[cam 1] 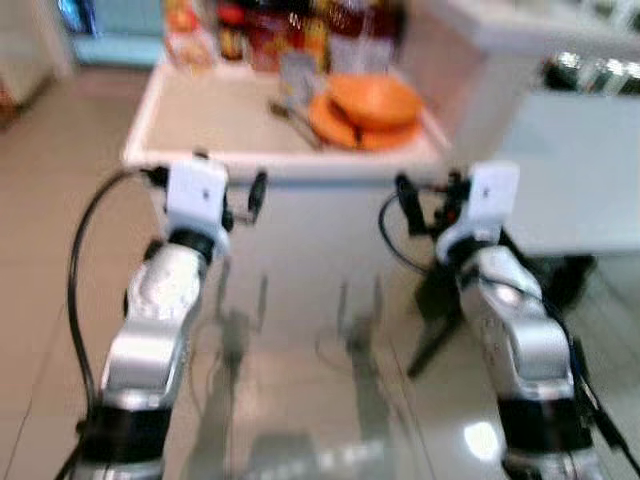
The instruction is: Setting the table
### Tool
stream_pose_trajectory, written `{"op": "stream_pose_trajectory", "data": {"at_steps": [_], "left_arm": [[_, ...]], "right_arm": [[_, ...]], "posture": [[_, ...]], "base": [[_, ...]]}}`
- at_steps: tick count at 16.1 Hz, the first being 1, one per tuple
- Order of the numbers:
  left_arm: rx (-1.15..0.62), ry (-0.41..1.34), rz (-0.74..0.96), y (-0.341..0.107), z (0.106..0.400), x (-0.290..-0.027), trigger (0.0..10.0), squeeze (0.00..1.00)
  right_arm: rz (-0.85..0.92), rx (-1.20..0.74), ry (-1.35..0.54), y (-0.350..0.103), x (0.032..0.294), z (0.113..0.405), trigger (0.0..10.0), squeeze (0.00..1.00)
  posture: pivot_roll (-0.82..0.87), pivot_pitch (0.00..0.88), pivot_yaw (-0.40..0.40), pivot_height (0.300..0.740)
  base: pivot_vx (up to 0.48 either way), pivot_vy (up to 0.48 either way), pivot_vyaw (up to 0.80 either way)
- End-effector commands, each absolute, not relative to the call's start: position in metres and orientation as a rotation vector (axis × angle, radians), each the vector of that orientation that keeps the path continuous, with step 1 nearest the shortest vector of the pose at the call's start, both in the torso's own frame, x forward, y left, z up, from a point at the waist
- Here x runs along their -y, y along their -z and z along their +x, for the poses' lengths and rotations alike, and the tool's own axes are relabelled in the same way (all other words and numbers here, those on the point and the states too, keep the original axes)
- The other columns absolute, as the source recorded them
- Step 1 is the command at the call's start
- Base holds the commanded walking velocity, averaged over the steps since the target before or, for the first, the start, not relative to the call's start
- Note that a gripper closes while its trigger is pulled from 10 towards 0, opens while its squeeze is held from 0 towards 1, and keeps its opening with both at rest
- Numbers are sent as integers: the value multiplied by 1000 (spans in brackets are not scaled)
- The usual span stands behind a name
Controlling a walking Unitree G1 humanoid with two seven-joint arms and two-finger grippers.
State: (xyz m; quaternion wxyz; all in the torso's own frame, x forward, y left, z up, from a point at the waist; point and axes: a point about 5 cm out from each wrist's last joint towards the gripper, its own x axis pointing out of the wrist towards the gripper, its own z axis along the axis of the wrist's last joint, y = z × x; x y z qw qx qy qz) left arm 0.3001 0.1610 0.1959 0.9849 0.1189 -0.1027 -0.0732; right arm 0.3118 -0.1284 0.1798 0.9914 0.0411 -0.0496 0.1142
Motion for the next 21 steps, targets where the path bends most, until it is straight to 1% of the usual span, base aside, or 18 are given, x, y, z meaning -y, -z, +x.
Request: {"op": "stream_pose_trajectory", "data": {"at_steps": [1,8,12,13,14,15,17,18,19,20,21], "left_arm": [[216,130,247,-199,300,-166,10000,0],[216,135,252,-199,300,-165,10000,0],[224,153,254,-201,300,-163,10000,0],[230,175,249,-202,299,-160,10000,0],[230,187,236,-202,298,-159,10000,0],[230,211,176,-205,296,-158,10000,0],[244,206,200,-207,296,-165,10000,0],[243,202,204,-208,297,-167,10000,0],[248,202,205,-209,296,-168,10000,0],[255,199,210,-211,295,-171,10000,0],[265,206,217,-213,294,-172,10000,0]], "right_arm": [[85,117,-257,-185,122,312,10000,0],[103,105,-269,-183,120,312,10000,0],[139,123,-254,-185,125,307,10000,0],[160,165,-250,-189,128,301,10000,0],[189,208,-255,-193,129,297,10000,0],[218,263,-277,-199,128,288,10000,0],[232,239,-312,-198,125,286,10000,0],[227,228,-323,-197,124,286,10000,690],[231,217,-342,-196,122,286,10000,690],[249,179,-390,-193,118,284,10000,1000],[260,171,-412,-192,116,283,10000,1000]], "posture": [[103,0,-102,740],[103,0,-105,740],[100,0,-100,740],[98,0,-95,740],[99,0,-94,740],[98,0,-92,740],[98,0,-91,740],[98,0,-91,740],[99,0,-93,740],[102,0,-96,740],[103,0,-97,740]], "base": [[480,0,0],[480,0,0],[480,0,-800],[480,0,0],[375,0,0],[0,0,0],[0,0,0],[0,0,0],[0,0,0],[0,0,0],[0,0,0]]}}
